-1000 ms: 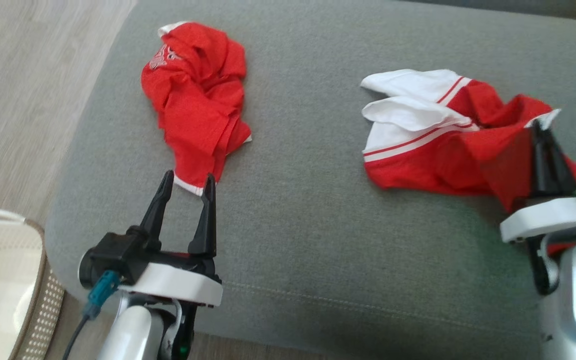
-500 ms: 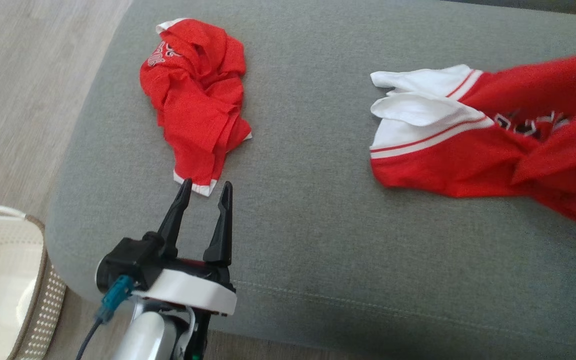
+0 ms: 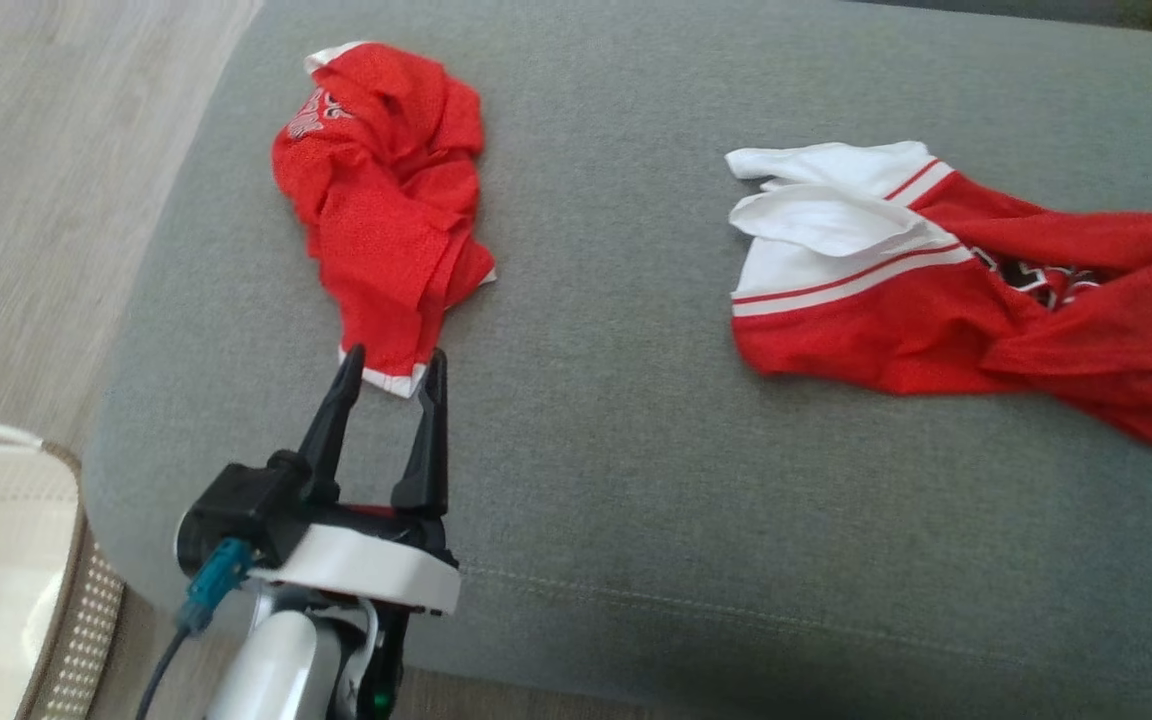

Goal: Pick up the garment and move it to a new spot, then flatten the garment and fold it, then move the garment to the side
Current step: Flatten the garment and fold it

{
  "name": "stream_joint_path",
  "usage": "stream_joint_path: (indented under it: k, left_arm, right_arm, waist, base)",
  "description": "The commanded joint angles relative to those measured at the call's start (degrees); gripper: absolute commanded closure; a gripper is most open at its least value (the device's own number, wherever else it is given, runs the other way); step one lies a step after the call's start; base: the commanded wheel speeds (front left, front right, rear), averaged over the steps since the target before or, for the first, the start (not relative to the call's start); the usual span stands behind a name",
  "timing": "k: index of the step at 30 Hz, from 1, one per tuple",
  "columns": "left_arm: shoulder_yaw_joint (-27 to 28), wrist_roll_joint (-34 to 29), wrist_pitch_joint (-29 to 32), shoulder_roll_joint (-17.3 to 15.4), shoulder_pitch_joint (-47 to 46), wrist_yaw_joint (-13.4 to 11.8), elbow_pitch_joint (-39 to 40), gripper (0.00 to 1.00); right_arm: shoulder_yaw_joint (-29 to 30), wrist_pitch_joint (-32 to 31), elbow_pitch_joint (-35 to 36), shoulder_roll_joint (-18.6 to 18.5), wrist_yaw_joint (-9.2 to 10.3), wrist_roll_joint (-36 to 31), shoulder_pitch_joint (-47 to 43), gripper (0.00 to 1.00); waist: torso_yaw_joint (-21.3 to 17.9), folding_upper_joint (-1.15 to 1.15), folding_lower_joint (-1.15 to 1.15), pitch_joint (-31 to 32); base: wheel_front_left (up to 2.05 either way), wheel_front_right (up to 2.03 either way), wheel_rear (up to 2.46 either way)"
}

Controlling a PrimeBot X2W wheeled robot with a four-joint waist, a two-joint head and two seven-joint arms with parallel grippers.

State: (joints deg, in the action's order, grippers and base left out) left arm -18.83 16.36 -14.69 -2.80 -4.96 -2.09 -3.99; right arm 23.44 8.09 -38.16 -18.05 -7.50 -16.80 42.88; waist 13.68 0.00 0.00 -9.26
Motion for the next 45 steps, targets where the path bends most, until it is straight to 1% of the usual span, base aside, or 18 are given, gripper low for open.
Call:
stream_joint_path:
  k: [1, 6, 9, 13, 17, 21, 24, 28, 31, 34, 36, 38, 39, 45]
  left_arm:
    - [2.46, -0.50, -0.30, -0.08, -1.85, -0.35, 1.88, 0.00]
    - [3.83, -0.94, -0.30, -0.08, -1.43, -0.43, 2.78, 0.00]
    - [4.96, -0.81, -0.30, -0.08, -1.09, -0.70, 3.85, 0.00]
    - [6.73, -0.80, -0.30, -0.08, -0.57, -0.98, 4.83, 0.00]
    - [7.77, -0.87, -0.30, -0.08, -0.18, -0.77, 5.39, 0.00]
    - [8.00, -0.96, -0.30, -0.08, 0.43, -0.59, 5.58, 0.00]
    - [8.31, -0.85, -0.30, -0.08, 1.51, -0.86, 4.71, 0.00]
    - [8.55, -0.62, -0.30, -0.08, 2.09, -0.73, 4.45, 0.00]
    - [8.45, -0.57, -0.30, -0.08, 2.18, -0.60, 4.37, 0.00]
    - [8.18, -0.56, -0.30, -0.08, 1.82, -0.40, 4.34, 0.00]
    - [7.83, -0.56, -0.30, -0.08, 1.40, -0.32, 4.33, 0.00]
    - [7.37, -0.57, -0.30, -0.08, 0.93, -0.28, 4.23, 0.00]
    - [6.71, -0.58, -0.30, -0.08, 0.47, -0.16, 4.01, 0.00]
    - [5.48, -0.53, -0.30, -0.08, -0.42, -0.03, 3.33, 0.00]
  right_arm:
    - [-2.68, 2.56, 3.13, 1.84, 0.01, 1.43, 0.36, 0.00]
    - [-9.02, 5.92, 9.48, 8.50, 0.01, 8.39, -5.64, 0.00]
    - [-14.03, 6.60, 15.13, 11.27, 0.01, 12.83, -11.74, 0.00]
    - [-18.78, 6.85, 23.56, 13.60, 0.01, 16.99, -20.45, 0.00]
    - [-22.08, 6.88, 31.57, 14.75, 0.01, 19.11, -28.63, 0.00]
    - [-23.60, 6.89, 34.92, 15.10, 0.01, 20.08, -34.87, 0.00]
    - [-24.53, 6.90, 34.92, 15.14, 0.01, 21.48, -37.29, 0.00]
    - [-24.56, 6.90, 34.84, 15.15, 0.01, 22.23, -37.95, 0.00]
    - [-24.10, 6.90, 34.21, 15.15, 0.01, 22.17, -37.77, 0.00]
    - [-22.52, 6.90, 32.09, 15.16, 0.01, 21.80, -37.01, 0.00]
    - [-20.69, 6.90, 29.27, 15.16, 0.01, 22.09, -36.19, 0.00]
    - [-18.75, 6.90, 25.48, 15.16, 0.01, 23.71, -34.77, 0.00]
    - [-17.75, 6.90, 21.75, 15.16, 0.01, 24.34, -32.93, 0.00]
    - [-13.17, 6.90, 10.18, 15.16, 0.01, 31.82, -26.81, 0.00]
  waist:
    - [-1.28, 0.00, 0.00, 0.97]
    - [-3.86, 0.00, 0.00, 2.59]
    - [-5.54, 0.00, 0.00, 3.26]
    - [-7.51, 0.00, 0.00, 3.76]
    - [-8.41, 0.00, 0.00, 3.82]
    - [-8.82, 0.00, 0.00, 3.82]
    - [-9.10, 0.00, 0.00, 3.80]
    - [-9.11, 0.00, 0.00, 3.68]
    - [-8.83, 0.00, 0.00, 3.48]
    - [-8.24, 0.00, 0.00, 2.90]
    - [-7.72, 0.00, 0.00, 2.34]
    - [-7.09, 0.00, 0.00, 1.52]
    - [-6.21, 0.00, 0.00, 0.60]
    - [-3.50, 0.00, 0.00, -1.58]
  base:
    - [0.00, 0.00, 0.00]
    - [0.00, 0.00, 0.00]
    - [0.00, 0.00, 0.00]
    - [0.00, 0.00, 0.00]
    - [0.00, 0.00, 0.00]
    - [0.00, 0.00, 0.00]
    - [0.00, 0.00, 0.00]
    - [0.00, 0.00, 0.00]
    - [0.00, 0.00, 0.00]
    - [0.00, 0.00, 0.00]
    - [0.00, 0.00, 0.00]
    - [0.00, 0.00, 0.00]
    - [0.00, 0.00, 0.00]
    - [0.00, 0.00, 0.00]
